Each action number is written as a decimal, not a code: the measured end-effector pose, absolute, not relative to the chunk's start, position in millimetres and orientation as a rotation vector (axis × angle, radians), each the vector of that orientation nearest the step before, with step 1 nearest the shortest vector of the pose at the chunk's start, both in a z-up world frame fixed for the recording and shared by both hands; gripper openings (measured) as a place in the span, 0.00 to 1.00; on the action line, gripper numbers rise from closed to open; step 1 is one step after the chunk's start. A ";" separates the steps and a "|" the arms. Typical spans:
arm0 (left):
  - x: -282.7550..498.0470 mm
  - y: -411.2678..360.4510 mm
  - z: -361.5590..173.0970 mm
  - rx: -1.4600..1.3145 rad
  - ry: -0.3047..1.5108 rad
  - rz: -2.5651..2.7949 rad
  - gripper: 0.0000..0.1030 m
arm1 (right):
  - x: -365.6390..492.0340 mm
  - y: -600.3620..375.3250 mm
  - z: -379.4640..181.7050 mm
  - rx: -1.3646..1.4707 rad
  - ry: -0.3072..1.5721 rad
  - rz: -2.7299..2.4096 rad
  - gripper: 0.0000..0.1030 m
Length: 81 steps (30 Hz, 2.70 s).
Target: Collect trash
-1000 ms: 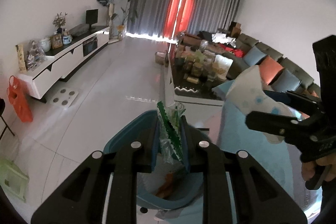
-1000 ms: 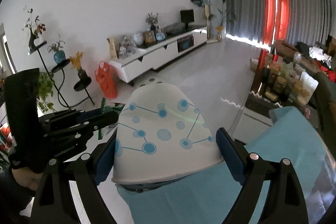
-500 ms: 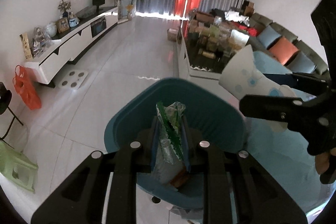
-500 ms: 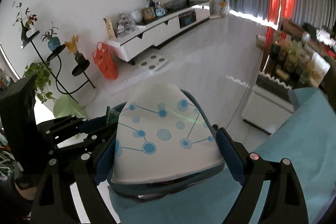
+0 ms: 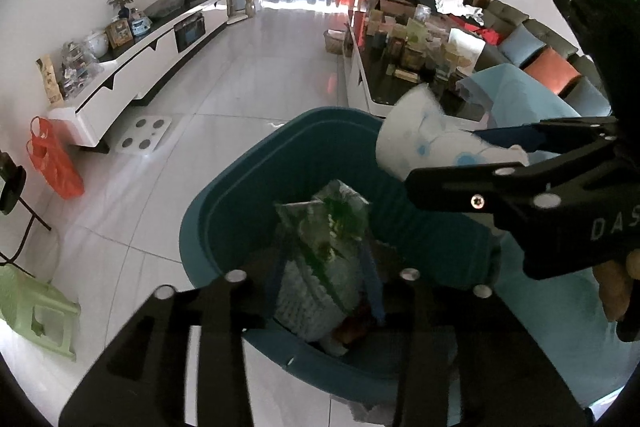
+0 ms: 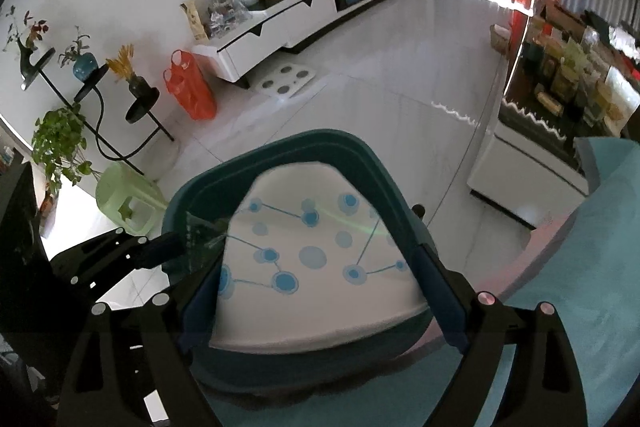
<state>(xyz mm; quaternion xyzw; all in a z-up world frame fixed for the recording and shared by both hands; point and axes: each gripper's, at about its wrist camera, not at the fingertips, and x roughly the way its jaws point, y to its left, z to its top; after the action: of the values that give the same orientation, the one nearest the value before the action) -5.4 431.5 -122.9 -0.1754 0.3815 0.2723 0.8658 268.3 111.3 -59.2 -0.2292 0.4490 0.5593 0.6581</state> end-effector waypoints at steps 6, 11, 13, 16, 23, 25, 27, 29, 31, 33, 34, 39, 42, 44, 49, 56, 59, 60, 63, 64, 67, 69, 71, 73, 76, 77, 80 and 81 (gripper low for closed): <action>-9.6 430.8 -120.4 -0.372 0.784 0.595 0.72 | 272.9 107.0 -56.3 -0.462 1.020 1.266 0.88; -18.9 431.3 -103.1 -0.388 0.720 0.605 0.92 | 278.2 89.7 -38.6 -0.408 0.979 1.269 0.90; -23.8 431.0 -94.5 -0.399 0.700 0.610 0.95 | 282.7 79.8 -28.2 -0.379 0.954 1.271 0.90; -29.2 428.5 -78.3 -0.416 0.657 0.614 0.95 | 286.9 58.2 -8.5 -0.330 0.896 1.265 0.93; -41.6 409.0 -23.6 -0.427 0.515 0.601 0.95 | 293.3 -7.8 34.1 -0.222 0.745 1.218 0.93; -40.8 397.1 -8.6 -0.422 0.473 0.578 0.95 | 294.7 -29.6 40.9 -0.200 0.707 1.191 0.93; -37.2 383.1 7.6 -0.417 0.435 0.550 0.95 | 293.4 -49.9 45.4 -0.189 0.667 1.168 0.93; -33.0 365.8 21.6 -0.400 0.404 0.512 0.95 | 292.7 -76.1 48.8 -0.179 0.623 1.122 0.93; -28.5 345.2 35.8 -0.378 0.371 0.474 0.95 | 292.6 -98.0 50.5 -0.174 0.594 1.082 0.93; -21.8 322.9 47.3 -0.357 0.346 0.426 0.95 | 292.3 -123.7 52.1 -0.157 0.568 1.037 0.94; -19.0 314.5 51.1 -0.349 0.339 0.409 0.95 | 292.5 -131.5 52.5 -0.153 0.560 1.022 0.94; 0.7 256.6 67.3 -0.290 0.312 0.318 0.95 | 288.6 -178.7 51.7 -0.135 0.519 0.925 0.94; 8.0 221.0 72.5 -0.255 0.295 0.296 0.95 | 282.5 -207.6 49.6 -0.124 0.492 0.854 0.94; 10.0 197.2 73.8 -0.234 0.280 0.285 0.95 | 277.8 -226.8 46.1 -0.111 0.474 0.792 0.94; 13.9 149.2 69.7 -0.208 0.268 0.262 0.95 | 262.3 -272.0 36.5 -0.076 0.422 0.658 0.94; -2.5 91.6 57.3 -0.152 0.234 0.215 0.95 | 235.0 -331.8 25.0 -0.026 0.332 0.476 0.94; -11.5 73.6 50.0 -0.127 0.232 0.186 0.95 | 224.6 -349.9 23.2 -0.014 0.299 0.431 0.94; -15.5 69.2 46.8 -0.121 0.233 0.171 0.95 | 220.2 -352.9 23.2 -0.012 0.285 0.413 0.94; -18.2 65.0 37.7 -0.117 0.241 0.151 0.95 | 209.8 -363.1 21.5 -0.008 0.255 0.376 0.94; -21.4 59.0 34.3 -0.113 0.242 0.148 0.95 | 205.5 -367.8 20.6 -0.010 0.242 0.356 0.94; -35.4 53.1 31.0 -0.109 0.210 0.154 0.95 | 194.4 -377.8 17.2 0.001 0.218 0.319 0.94; -44.7 48.1 29.1 -0.097 0.187 0.148 0.95 | 189.8 -379.0 15.0 0.004 0.212 0.301 0.94; -48.4 48.3 29.3 -0.086 0.167 0.147 0.95 | 182.7 -380.6 10.3 0.004 0.208 0.277 0.94; -58.3 48.3 30.8 -0.075 0.155 0.147 0.95 | 173.0 -379.2 6.8 -0.001 0.206 0.257 0.94; -68.6 41.4 28.0 -0.067 0.146 0.142 0.95 | 162.6 -382.2 3.9 0.005 0.209 0.230 0.94; -70.1 41.2 27.8 -0.068 0.145 0.139 0.95 | 159.0 -384.5 3.3 0.010 0.207 0.217 0.94; -69.6 41.0 28.0 -0.073 0.148 0.122 0.95 | 152.7 -388.6 3.2 0.016 0.203 0.189 0.94; -72.9 40.7 27.3 -0.076 0.149 0.117 0.95 | 149.3 -391.3 3.2 0.019 0.194 0.173 0.94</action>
<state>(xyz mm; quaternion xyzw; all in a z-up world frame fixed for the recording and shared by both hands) -72.9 40.7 27.3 -0.0382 0.0744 0.0583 0.9948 149.3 -391.3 3.2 0.0096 0.0968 0.0864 0.9915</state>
